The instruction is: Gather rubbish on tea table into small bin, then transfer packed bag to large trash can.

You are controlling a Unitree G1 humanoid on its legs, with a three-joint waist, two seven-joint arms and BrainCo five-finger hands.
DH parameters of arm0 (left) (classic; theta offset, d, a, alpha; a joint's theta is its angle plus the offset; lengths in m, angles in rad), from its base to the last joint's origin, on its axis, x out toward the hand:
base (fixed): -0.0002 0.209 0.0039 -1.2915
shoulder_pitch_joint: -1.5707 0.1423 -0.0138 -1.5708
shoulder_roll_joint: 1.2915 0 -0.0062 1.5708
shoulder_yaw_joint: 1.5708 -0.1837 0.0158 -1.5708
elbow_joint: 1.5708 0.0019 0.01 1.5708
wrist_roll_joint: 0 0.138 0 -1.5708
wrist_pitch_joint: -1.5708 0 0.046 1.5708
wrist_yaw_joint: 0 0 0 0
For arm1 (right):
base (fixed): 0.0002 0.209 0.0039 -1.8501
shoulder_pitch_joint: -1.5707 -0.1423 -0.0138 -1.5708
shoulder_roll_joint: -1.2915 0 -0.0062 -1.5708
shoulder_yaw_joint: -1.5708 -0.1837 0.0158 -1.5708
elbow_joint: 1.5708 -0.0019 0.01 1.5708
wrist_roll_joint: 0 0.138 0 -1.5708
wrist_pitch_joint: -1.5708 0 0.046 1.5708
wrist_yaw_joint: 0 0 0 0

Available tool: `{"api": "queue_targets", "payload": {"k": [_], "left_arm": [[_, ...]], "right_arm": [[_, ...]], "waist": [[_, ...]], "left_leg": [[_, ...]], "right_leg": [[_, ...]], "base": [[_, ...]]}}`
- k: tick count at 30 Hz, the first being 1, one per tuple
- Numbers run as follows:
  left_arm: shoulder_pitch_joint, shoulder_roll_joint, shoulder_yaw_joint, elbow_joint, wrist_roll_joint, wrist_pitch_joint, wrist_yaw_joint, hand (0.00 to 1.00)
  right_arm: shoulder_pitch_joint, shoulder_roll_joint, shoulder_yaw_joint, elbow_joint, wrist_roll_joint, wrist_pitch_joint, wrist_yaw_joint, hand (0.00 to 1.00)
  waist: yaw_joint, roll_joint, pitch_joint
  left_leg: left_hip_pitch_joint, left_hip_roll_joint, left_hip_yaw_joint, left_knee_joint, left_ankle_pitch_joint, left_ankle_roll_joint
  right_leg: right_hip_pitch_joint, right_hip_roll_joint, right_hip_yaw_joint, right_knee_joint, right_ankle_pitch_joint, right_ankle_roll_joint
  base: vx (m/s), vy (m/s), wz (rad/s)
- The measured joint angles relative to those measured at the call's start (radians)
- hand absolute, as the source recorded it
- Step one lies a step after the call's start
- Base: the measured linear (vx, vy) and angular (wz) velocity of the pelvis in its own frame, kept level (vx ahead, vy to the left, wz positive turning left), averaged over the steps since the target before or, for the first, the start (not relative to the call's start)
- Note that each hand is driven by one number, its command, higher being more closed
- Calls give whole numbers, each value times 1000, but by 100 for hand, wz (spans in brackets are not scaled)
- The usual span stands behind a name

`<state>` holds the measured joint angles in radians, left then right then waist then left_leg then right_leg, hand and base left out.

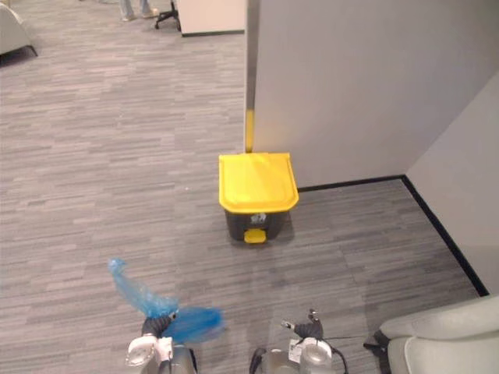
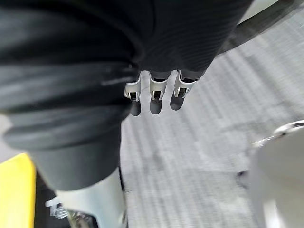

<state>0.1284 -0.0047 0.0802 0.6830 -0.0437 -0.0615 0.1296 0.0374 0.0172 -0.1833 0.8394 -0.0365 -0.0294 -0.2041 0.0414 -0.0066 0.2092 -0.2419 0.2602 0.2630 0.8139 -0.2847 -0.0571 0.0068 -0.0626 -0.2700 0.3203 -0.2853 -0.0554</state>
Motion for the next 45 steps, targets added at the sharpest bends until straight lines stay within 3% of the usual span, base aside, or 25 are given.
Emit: {"api": "queue_targets", "payload": {"k": [2, 3, 6, 9, 11, 12, 13, 16, 18, 19, 20, 21, 22, 24, 26, 28, 29, 30, 33, 35, 38, 40, 45], "left_arm": [[-3, -14, 1, -4, 0, -1, -2, 100], [-1, -27, -3, -2, 0, -2, -3, 100], [-29, -4, 0, 17, 1, -3, 0, 100], [-28, 15, -4, 54, 2, -2, 1, 100], [-12, 22, -34, 67, 2, 0, 0, 100], [-7, 31, -60, 67, 3, 0, -3, 100], [-12, 31, -78, 68, 3, 2, -3, 100], [-12, 38, -78, 78, 3, 5, 4, 100], [-21, 51, -76, 78, 3, 3, 5, 100], [-28, 64, -77, 82, 3, 0, 5, 100], [-29, 74, -77, 82, 3, -1, 4, 100], [-46, 59, -66, 106, 3, 0, 5, 100], [-40, 49, -65, 105, 4, -3, 3, 100], [-39, 25, -56, 107, 4, -8, 3, 100], [-52, 16, -58, 102, 4, -15, 0, 100], [-59, 8, -55, 99, 4, -14, -1, 100], [-57, 4, -54, 90, 4, -14, -1, 100], [-55, -2, -47, 88, 4, -14, -2, 100], [-50, -15, -34, 88, 2, -11, -6, 100], [-46, -12, -29, 95, 2, -10, -6, 100], [-43, -7, -38, 111, 2, -10, -6, 100], [-35, -5, -41, 130, 2, -10, -5, 100], [-37, 30, -69, 160, 4, -11, -6, 100]], "right_arm": [[9, 3, -25, 1, 0, 0, -4, 0], [15, -16, -39, 4, 0, 0, -6, 0], [16, 3, -47, 30, -1, 5, -9, 0], [-3, 9, -49, 41, -3, 1, -4, 0], [2, 10, -48, 44, -5, 1, -2, 0], [5, 12, -43, 44, -6, 2, 1, 0], [13, 12, -34, 44, -6, 2, 4, 0], [16, 9, -17, 34, -8, 0, 7, 0], [12, 0, -7, 35, -9, 0, 6, 0], [10, -1, -5, 41, -10, 0, 6, 0], [16, 1, -4, 45, -10, 0, 6, 0], [16, -19, -6, 58, -12, 2, 6, 0], [10, -34, -7, 64, -12, 1, 6, 0], [2, -50, -18, 79, -12, 2, 6, 0], [11, -43, -28, 79, -11, 2, 6, 0], [15, -34, -27, 74, -4, 1, 5, 0], [19, -22, -21, 66, -3, 0, 5, 0], [20, -22, -22, 60, -3, 0, 4, 0], [22, -19, -33, 39, -2, 0, 3, 0], [24, -7, -41, 40, 0, 1, 3, 0], [24, 2, -51, 63, -1, 1, 3, 0], [26, -2, -53, 85, -1, 1, 1, 0], [-1, -13, -53, 129, -3, 2, 1, 0]], "waist": [[10, -2, -1], [9, 14, -11], [12, -30, -31], [19, -35, -35], [13, -20, -40], [8, -24, -39], [3, -26, -35], [-9, -36, -35], [-26, -33, -34], [-34, -37, -37], [-34, -54, -45], [-31, -17, -39], [-26, 12, -46], [-33, 44, -51], [-35, 39, -47], [-34, 22, -36], [-26, 14, -32], [-22, 12, -32], [-18, 23, -38], [-7, 14, -53], [-1, -5, -56], [-2, 1, -58], [-2, 11, -68]], "left_leg": [[-1, -56, 33, -253, 33, -5], [10, -86, 13, -427, 194, 4], [39, -150, 40, -459, 173, 39], [97, -180, 86, -466, 131, 62], [163, -191, 91, -518, 102, 52], [195, -200, 94, -544, 96, 53], [230, -204, 96, -560, 77, 55], [300, -199, 91, -569, 36, 45], [323, -184, 72, -571, 34, 35], [334, -187, 48, -579, 35, 30], [338, -207, 32, -585, 32, 13], [350, -187, 2, -592, 26, -3], [343, -170, -6, -598, 35, -16], [354, -153, -28, -613, 61, -30], [348, -139, -27, -550, 79, -43], [278, -104, -25, -329, 87, -54], [207, -64, -15, -174, 74, -47], [188, -53, 0, -160, 63, -35], [150, -38, 36, -344, 87, 0], [185, -77, 33, -465, 97, -19], [217, -125, 38, -564, 115, -10], [267, -161, 50, -628, 142, 2], [287, -183, 56, -716, 183, 2]], "right_leg": [[45, -29, 13, -16, -10, 47], [47, -25, 32, -17, -26, 80], [70, -74, 99, -75, -3, 125], [88, -110, 151, -61, 18, 150], [22, -122, 190, 140, 26, 167], [-47, -138, 197, 292, 54, 207], [-125, -159, 200, 459, 90, 214], [-253, -151, 157, 578, -6, 140], [-289, -112, 125, 474, -32, 120], [-297, -76, 123, 309, 4, 99], [-291, -65, 132, 186, 90, 48], [-260, -51, 106, 175, 88, 14], [-247, -35, 99, 151, 92, 9], [-214, -20, 71, 113, 91, 8], [-157, -16, 50, 65, 91, 8], [-73, -13, 30, -3, 92, 7], [-33, -14, 28, -37, 92, 5], [-23, -14, 28, -46, 92, 5], [-14, -19, 36, -49, 94, 20], [-21, -24, 58, -78, 109, 71], [1, -41, 67, -169, 160, 95], [32, -63, 75, -209, 178, 107], [12, -57, 99, -228, 201, 103]], "base": [[368, 190, -19], [357, 199, -26], [362, 179, -3], [323, 152, -39], [209, 108, -24], [243, 107, -8], [193, 64, -7], [246, -6, -8], [277, -121, 45], [293, -159, 65], [328, -144, 49], [313, -102, 23], [304, -86, 11], [287, -118, 24], [228, -126, 37], [158, -45, 18], [91, 32, -4], [91, 73, -9], [86, 155, -10], [97, 198, -1], [34, 147, -1], [-1, 111, -7], [-33, 33, -12]]}}
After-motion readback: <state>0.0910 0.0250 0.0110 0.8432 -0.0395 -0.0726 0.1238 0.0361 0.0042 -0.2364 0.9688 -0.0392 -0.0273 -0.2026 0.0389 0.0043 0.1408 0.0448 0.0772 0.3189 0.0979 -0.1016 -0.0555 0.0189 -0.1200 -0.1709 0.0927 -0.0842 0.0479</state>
